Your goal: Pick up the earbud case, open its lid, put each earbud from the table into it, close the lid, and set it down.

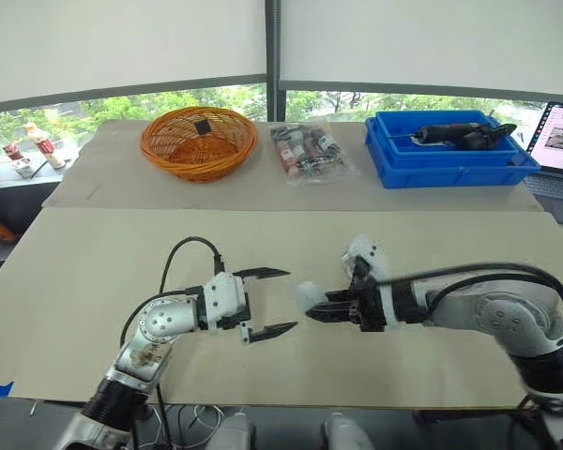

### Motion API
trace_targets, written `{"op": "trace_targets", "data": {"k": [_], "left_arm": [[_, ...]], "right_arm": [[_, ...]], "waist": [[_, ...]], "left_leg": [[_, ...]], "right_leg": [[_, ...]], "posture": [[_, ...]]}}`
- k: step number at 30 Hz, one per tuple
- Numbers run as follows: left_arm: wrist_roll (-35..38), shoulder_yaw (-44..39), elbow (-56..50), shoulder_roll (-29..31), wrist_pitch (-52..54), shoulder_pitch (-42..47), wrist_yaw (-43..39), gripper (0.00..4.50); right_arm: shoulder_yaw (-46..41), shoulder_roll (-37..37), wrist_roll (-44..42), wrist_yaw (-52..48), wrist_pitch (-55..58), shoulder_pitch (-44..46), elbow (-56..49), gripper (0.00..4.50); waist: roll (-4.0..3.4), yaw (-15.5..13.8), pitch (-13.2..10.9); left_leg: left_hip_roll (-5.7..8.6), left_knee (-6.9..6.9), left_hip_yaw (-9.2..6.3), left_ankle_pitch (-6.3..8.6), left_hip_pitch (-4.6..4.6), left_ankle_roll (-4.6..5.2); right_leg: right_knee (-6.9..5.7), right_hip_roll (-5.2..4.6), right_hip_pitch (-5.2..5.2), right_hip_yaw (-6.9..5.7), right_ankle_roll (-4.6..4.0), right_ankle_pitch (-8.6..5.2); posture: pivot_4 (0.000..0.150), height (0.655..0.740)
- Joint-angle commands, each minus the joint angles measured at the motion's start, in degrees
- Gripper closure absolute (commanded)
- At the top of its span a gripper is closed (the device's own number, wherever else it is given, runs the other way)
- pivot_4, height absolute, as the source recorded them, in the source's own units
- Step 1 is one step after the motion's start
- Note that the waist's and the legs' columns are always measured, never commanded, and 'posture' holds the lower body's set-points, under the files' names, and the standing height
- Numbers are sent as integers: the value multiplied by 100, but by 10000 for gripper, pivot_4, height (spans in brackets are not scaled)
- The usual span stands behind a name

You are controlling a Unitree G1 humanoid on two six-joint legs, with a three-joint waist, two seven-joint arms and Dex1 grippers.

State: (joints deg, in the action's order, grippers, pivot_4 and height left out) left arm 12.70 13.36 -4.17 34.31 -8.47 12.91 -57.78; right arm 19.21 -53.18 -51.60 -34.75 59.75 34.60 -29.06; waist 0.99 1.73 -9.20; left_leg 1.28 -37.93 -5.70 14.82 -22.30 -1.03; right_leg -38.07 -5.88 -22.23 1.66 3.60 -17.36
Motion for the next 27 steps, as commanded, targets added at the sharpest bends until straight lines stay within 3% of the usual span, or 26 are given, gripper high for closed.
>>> {"op": "trace_targets", "data": {"k": [1,5,12,20,23,27], "left_arm": [[604,6,-759,358,1511,-3,-324,0],[682,36,-1273,388,2436,193,-129,0],[369,285,-1592,67,3156,649,281,0],[221,515,-1583,-81,3246,860,264,0],[266,513,-1567,-162,3264,889,248,7508],[270,551,-1578,-200,3231,864,194,26238]], "right_arm": [[793,-432,1638,-1146,-1217,323,-319,37662],[1235,-532,2712,-1847,-1955,493,-154,37662],[1212,-154,3287,-2379,-2051,631,85,37662],[1079,88,3607,-2637,-1963,606,94,37662],[1048,148,3680,-2687,-1952,587,86,37662],[1018,220,3758,-2742,-1955,568,70,37662]], "waist": [[-2,40,-2],[-1,46,-2],[0,39,-3],[0,27,-3],[0,21,-3],[0,19,-3]], "left_leg": [[-1,0,-1,0,-3,0],[-2,0,6,0,-3,0],[-3,-1,5,-1,-3,-3],[-2,-1,5,-3,-4,-6],[-2,-2,4,-3,-4,-6],[-2,-3,4,-4,-3,-7]], "right_leg": [[1,2,-2,0,0,0],[3,2,2,0,0,0],[0,2,2,2,-1,0],[0,2,0,9,-1,1],[0,2,0,12,-1,1],[-1,2,-1,12,-2,1]], "posture": [[1500,7400],[1500,7400],[1500,7400],[1500,7400],[1500,7400],[1500,7400]]}}
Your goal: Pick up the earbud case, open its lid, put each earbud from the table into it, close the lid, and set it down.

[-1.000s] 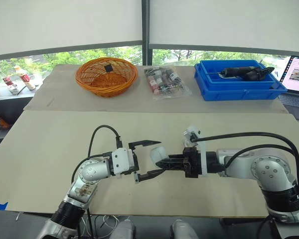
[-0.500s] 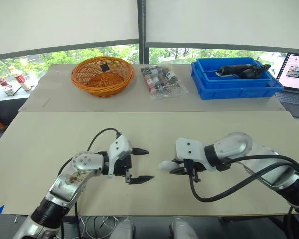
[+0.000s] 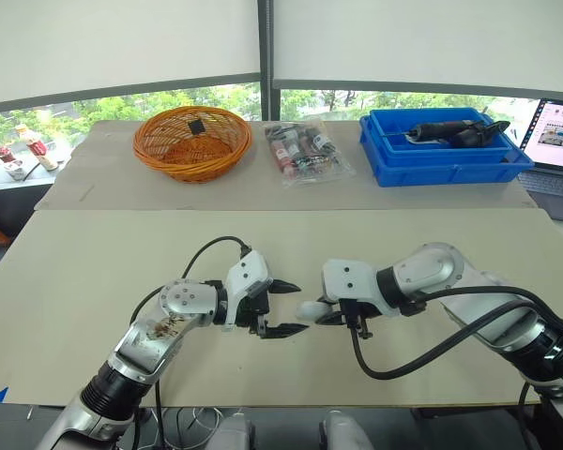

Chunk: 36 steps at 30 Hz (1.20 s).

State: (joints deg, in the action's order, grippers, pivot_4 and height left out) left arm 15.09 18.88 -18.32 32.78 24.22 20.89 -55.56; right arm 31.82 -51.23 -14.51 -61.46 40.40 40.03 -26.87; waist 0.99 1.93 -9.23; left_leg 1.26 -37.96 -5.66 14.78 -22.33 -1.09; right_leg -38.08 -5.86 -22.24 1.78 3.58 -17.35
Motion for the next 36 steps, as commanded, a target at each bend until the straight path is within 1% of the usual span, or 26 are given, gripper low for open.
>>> {"op": "trace_targets", "data": {"k": [1,2,3,10,17,18,19,22,23,24,36], "left_arm": [[25,2,-166,-83,-48,55,-2,31110],[30,0,-167,-118,-40,46,22,35934],[18,6,-163,-146,-45,39,40,39755],[-38,-47,-119,-249,-91,-3,121,39801],[27,-47,-149,-98,-172,-68,-145,39801],[2,-32,-133,-48,-209,-75,-199,29583],[-25,-42,-117,-34,-275,-87,-204,25376],[-44,-69,-75,-4,-493,-86,-267,10504],[15,-72,-83,26,-494,-85,-345,6816],[72,-102,-96,19,-480,-86,-359,2094],[89,-95,9,-24,-432,-42,-298,1620]], "right_arm": [[-251,41,61,-83,-23,19,-155,37662],[-261,60,72,-91,-22,13,-159,37662],[-275,79,89,-103,-24,2,-163,37662],[-316,103,210,-247,-85,-66,-169,37662],[-322,130,357,-351,-184,-77,-89,37662],[-323,136,371,-363,-189,-78,-82,37662],[-325,137,385,-379,-199,-82,-76,37662],[-338,146,418,-417,-240,-98,-58,37662],[-342,149,426,-428,-248,-102,-54,37662],[-346,154,436,-436,-256,-108,-51,37662],[-359,178,534,-511,-330,-159,-28,37662]], "waist": [[0,-8,0],[0,-16,0],[0,-23,0],[0,-61,0],[0,-88,0],[0,-89,0],[0,-88,0],[0,-96,0],[0,-98,0],[0,-99,0],[0,-98,0]], "left_leg": [[0,0,1,0,0,0],[1,0,1,0,0,0],[1,-2,1,0,-1,0],[1,-6,3,0,0,0],[1,-9,4,0,0,0],[1,-9,4,0,0,0],[1,-9,4,0,0,0],[1,-10,4,0,0,0],[1,-11,4,0,-1,0],[1,-12,4,0,-1,0],[1,-13,5,0,-1,0]], "right_leg": [[0,0,0,0,0,0],[0,-1,0,2,0,0],[1,-1,0,2,0,0],[-1,-1,0,3,0,0],[-2,-1,0,4,0,0],[-2,-1,0,4,0,0],[-2,-1,0,4,0,0],[-2,-1,1,4,0,0],[-2,-1,1,4,0,0],[-2,-1,1,4,0,0],[-3,-1,1,4,0,0]], "posture": [[1500,7400],[1500,7400],[1500,7400],[1500,7400],[1500,7400],[1500,7400],[1500,7400],[1500,7400],[1500,7400],[1500,7400],[1500,7400]]}}
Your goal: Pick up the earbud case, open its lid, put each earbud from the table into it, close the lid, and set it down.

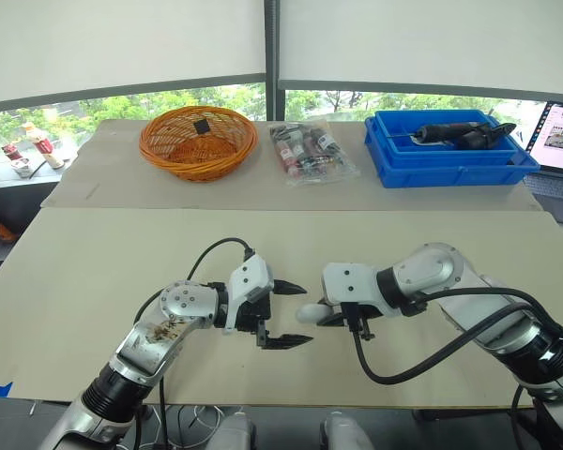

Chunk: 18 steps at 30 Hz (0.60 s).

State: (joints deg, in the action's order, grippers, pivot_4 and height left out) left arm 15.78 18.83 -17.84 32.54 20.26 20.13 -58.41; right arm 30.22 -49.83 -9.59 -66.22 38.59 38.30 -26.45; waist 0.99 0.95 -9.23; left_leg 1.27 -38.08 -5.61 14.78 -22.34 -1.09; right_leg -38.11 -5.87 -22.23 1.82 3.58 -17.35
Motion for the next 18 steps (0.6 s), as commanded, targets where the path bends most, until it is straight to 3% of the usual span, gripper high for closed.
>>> {"op": "trace_targets", "data": {"k": [1,4,9,14,16,18], "left_arm": [[26,-83,-37,0,-32,33,-22,4103],[100,-67,-67,-31,59,15,-35,14651],[69,-74,-63,-83,90,1,21,39233],[-6,-77,-28,-82,55,-8,73,39703],[-11,-99,-5,-86,54,-37,110,39703],[17,-131,24,-86,44,-78,123,39702]], "right_arm": [[-203,45,42,-34,-153,14,-67,37662],[-220,71,37,-27,-159,12,-70,37662],[-225,101,46,-39,-149,12,-83,37662],[-249,136,11,-26,-84,8,-90,37662],[-305,91,9,-23,-106,-19,-102,27353],[-372,5,43,-14,-153,-70,-107,20683]], "waist": [[0,0,0],[0,1,0],[0,0,0],[0,1,0],[0,0,0],[0,-2,0]], "left_leg": [[0,0,0,0,0,0],[0,0,1,0,0,0],[0,-1,0,0,0,0],[0,-2,1,0,0,0],[0,-2,1,0,0,0],[0,-2,0,0,0,0]], "right_leg": [[0,0,0,0,0,0],[0,0,0,0,0,0],[-1,0,0,0,0,0],[-2,0,0,0,0,0],[-2,0,0,0,0,0],[-2,0,0,0,0,0]], "posture": [[1500,7400],[1500,7400],[1500,7400],[1500,7400],[1500,7400],[1500,7400]]}}
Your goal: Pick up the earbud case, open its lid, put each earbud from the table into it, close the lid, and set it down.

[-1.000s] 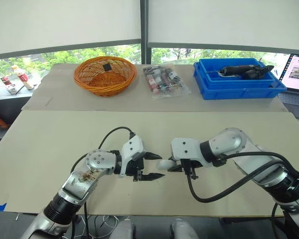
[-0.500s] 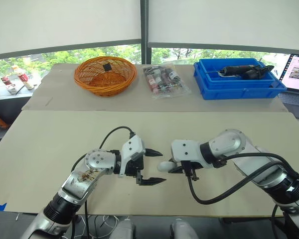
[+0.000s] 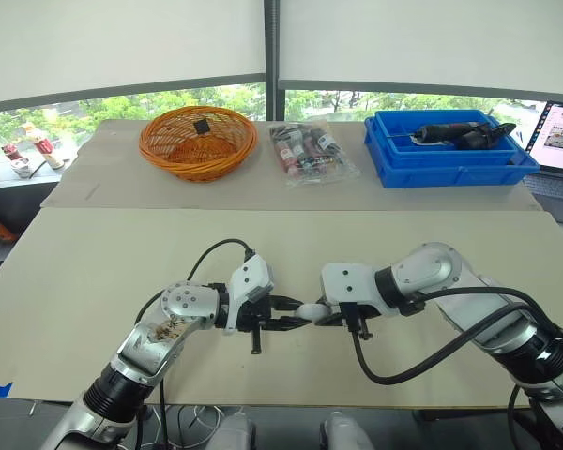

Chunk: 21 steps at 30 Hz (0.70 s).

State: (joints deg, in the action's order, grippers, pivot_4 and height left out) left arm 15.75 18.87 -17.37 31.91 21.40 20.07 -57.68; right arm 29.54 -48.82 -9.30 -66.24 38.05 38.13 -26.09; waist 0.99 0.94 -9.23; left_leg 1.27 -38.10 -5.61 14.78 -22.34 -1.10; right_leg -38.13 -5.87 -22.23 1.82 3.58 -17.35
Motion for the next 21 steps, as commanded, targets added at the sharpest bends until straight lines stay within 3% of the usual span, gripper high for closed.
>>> {"op": "trace_targets", "data": {"k": [1,6,9,21], "left_arm": [[41,-151,-10,-22,-77,-91,53,39702],[556,-603,308,-433,-368,-392,112,39702],[776,-857,562,-759,-692,-615,89,39702],[548,-546,551,-826,-1431,-752,-308,39702]], "right_arm": [[-337,-135,29,-16,-118,-81,-149,17049],[-745,-458,70,-14,-504,-352,-221,122],[-1103,-450,-168,-23,-577,-564,-436,0],[-1174,237,-206,460,-238,-375,-253,0]], "waist": [[0,-2,0],[0,-10,0],[0,-13,0],[0,-13,0]], "left_leg": [[0,0,-1,0,0,0],[0,-4,0,0,-1,0],[-1,-8,0,0,0,0],[0,-12,0,0,1,0]], "right_leg": [[0,0,0,0,0,0],[0,0,0,1,0,0],[-3,-1,0,2,0,0],[-4,0,2,6,-1,1]], "posture": [[1500,7400],[1500,7400],[1500,7400],[1500,7400]]}}
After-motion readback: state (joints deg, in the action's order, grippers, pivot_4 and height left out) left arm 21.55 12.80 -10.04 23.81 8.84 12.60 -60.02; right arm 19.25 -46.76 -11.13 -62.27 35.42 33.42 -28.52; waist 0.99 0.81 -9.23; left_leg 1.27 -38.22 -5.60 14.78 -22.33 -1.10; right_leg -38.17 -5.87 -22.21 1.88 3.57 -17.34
